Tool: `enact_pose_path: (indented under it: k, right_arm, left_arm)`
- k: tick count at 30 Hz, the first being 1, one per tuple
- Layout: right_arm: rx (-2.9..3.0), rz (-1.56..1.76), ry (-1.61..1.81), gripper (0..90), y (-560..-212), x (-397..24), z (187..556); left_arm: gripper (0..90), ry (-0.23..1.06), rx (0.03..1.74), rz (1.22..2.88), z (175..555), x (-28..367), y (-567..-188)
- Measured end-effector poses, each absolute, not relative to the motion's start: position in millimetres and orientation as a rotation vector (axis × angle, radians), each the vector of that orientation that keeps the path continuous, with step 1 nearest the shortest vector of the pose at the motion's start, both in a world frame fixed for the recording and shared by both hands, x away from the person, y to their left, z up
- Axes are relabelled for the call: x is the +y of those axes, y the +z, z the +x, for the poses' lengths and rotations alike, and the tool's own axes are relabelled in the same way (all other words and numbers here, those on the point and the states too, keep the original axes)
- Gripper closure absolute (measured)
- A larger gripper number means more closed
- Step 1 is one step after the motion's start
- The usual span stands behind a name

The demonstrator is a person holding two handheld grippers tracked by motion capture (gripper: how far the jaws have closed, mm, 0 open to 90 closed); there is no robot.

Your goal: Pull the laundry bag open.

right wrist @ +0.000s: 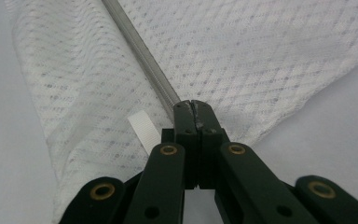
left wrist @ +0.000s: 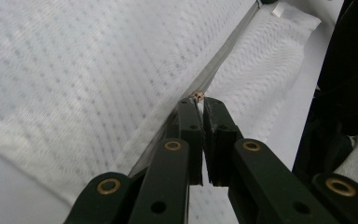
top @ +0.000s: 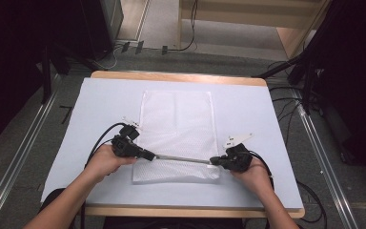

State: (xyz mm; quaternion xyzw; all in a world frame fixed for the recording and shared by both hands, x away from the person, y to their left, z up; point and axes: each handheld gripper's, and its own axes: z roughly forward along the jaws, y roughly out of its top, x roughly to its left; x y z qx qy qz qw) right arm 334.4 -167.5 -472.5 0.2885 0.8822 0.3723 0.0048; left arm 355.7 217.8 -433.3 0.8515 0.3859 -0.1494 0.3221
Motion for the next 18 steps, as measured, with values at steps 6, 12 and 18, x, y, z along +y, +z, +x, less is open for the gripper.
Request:
enact_pose_path:
  k: [6,12,18]
  right_arm:
    - [2.759,0.908,1.172,90.0,-473,-168,334]
    - [2.767,0.912,1.169,90.0,-473,-168,335]
    - [2.776,0.907,1.174,90.0,-473,-169,336]
  left_arm:
    - [88.4,-0.389,1.045,2.219,353,231,-433]
    - [88.4,-0.374,1.084,2.215,351,242,-435]
    - [88.4,-0.374,1.139,2.163,348,261,-434]
